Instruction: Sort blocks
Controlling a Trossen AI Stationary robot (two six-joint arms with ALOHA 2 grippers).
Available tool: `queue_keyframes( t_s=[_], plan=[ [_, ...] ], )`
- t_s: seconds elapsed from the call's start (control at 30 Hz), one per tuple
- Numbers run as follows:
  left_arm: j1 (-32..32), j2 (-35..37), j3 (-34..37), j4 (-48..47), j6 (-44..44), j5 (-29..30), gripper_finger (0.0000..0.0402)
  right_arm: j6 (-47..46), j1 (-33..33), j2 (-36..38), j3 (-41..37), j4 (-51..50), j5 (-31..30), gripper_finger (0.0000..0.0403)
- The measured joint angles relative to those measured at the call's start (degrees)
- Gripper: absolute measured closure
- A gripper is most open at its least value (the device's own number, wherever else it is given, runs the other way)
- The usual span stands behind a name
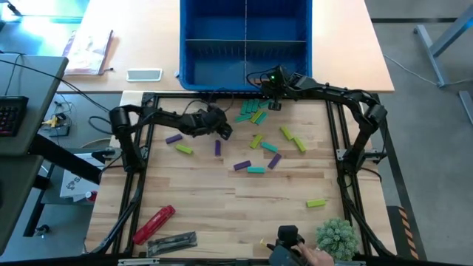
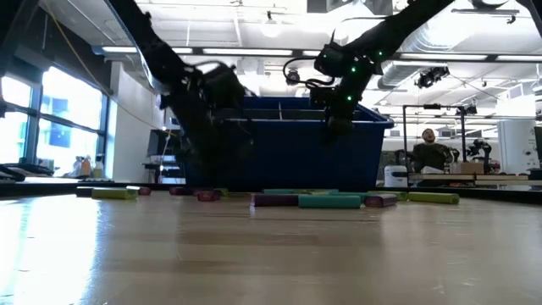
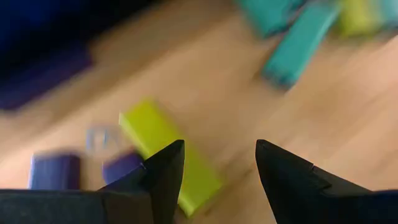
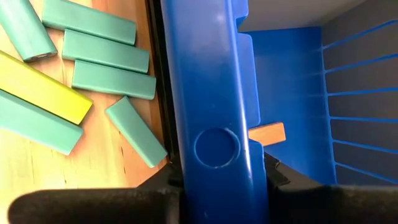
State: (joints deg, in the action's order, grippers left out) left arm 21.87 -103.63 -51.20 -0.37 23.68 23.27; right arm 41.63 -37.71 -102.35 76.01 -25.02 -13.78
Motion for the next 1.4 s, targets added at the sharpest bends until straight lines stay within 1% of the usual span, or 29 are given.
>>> queue_keyframes(
  t_s=[0.13, 0.2, 0.27, 0.33, 0.43, 0.57, 0.83, 0.9, 1.0, 1.07, 1.1, 1.2, 1.27, 1.33, 1.4],
  plan=[
    [0.55, -2.52, -0.25, 1.22, 4.09, 2.54, 0.0222, 0.0, 0.0, 0.0, 0.0, 0.01, -0.02, 0.0336],
    [0.58, -3.25, -0.33, 1.65, 6.16, 2.86, 0.0222, 0.0, 0.0, 0.0, 0.0, 0.0, -0.02, 0.0336],
    [0.5, -3.48, -0.34, 1.57, 6.09, 3.38, 0.0222, 0.0, 0.0, 0.0, 0.0, 0.01, -0.02, 0.0336],
    [-0.09, -3.39, -0.33, 1.04, 3.62, 3.26, 0.0222, -0.02, 0.0, -0.02, 0.0, 0.01, -0.04, 0.0336],
    [-1.38, -2.48, -0.19, 0.91, -2.08, 0.54, 0.0222, -0.02, 0.0, -0.02, 0.0, 0.07, -0.1, 0.0336],
    [-4.93, -1.07, -0.01, 1.37, -5.99, -1.48, 0.0222, -0.02, 0.0, -0.04, 0.0, 0.11, -0.17, 0.0336],
    [-7.1, 0.39, 0.02, 1.0, -6.33, -0.36, 0.0222, -0.04, 0.0, -0.04, 0.0, 0.09, -0.2, 0.0336],
    [-7.14, 0.39, 0.02, 1.3, -8.36, -0.34, 0.0222, -0.04, 0.0, -0.04, 0.0, 0.11, -0.2, 0.0336],
    [-7.03, 0.42, 0.0, 1.7, -14.07, -0.84, 0.0222, -0.13, 0.0, -0.04, 0.0, 0.08, -0.2, 0.0336],
    [-6.91, 1.06, 0.0, 1.79, -17.27, -3.95, 0.0222, -0.13, 0.0, -0.04, 0.0, 0.09, -0.2, 0.0336],
    [-6.38, 1.69, 0.0, 2.46, -17.87, -7.32, 0.0222, -0.13, 0.0, -0.04, 0.0, 0.08, -0.2, 0.0336],
    [-3.41, 4.11, -0.06, 4.44, -20.67, -21.15, 0.0222, -0.16, 0.11, -0.04, 0.0, 0.06, -0.11, 0.0336],
    [-0.79, 5.13, -0.11, 5.56, -23.62, -27.02, 0.0222, -0.2, 0.22, -0.04, 0.0, 0.04, -0.09, 0.0336],
    [1.47, 5.42, -0.11, 6.76, -27.55, -29.6, 0.0222, -0.2, 0.26, -0.04, -0.02, 0.02, -0.1, 0.0336],
    [3.44, 5.42, -0.11, 7.17, -31.8, -30.59, 0.0222, -0.2, 0.28, -0.04, -0.02, 0.02, -0.07, 0.0336]
  ],
)
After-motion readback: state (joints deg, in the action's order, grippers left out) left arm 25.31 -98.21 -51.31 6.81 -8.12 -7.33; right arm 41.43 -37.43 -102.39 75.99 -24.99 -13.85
